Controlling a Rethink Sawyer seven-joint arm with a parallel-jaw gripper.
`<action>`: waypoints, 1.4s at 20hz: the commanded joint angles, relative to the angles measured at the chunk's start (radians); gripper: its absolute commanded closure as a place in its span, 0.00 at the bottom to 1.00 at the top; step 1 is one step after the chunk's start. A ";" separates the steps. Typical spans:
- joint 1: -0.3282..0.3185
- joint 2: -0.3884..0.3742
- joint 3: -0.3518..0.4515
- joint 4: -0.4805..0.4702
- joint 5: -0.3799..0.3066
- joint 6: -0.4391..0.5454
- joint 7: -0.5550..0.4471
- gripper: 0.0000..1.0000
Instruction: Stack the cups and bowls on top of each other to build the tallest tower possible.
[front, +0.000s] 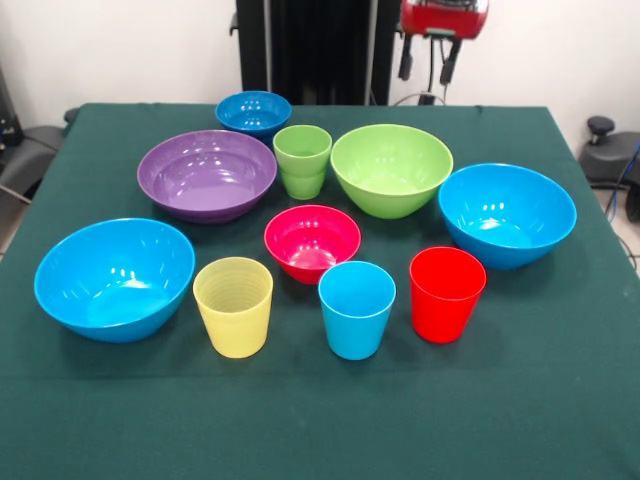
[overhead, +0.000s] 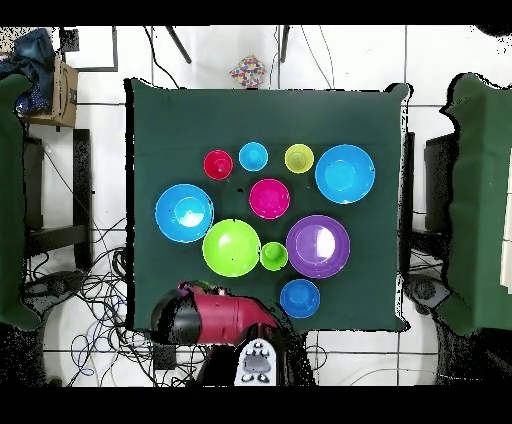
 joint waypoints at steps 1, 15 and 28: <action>-0.044 0.157 0.142 -0.197 -0.056 0.112 -0.029 0.00; 0.017 0.050 0.098 -0.223 -0.063 0.288 0.028 0.00; 0.019 0.021 0.111 -0.271 -0.059 0.394 0.031 0.00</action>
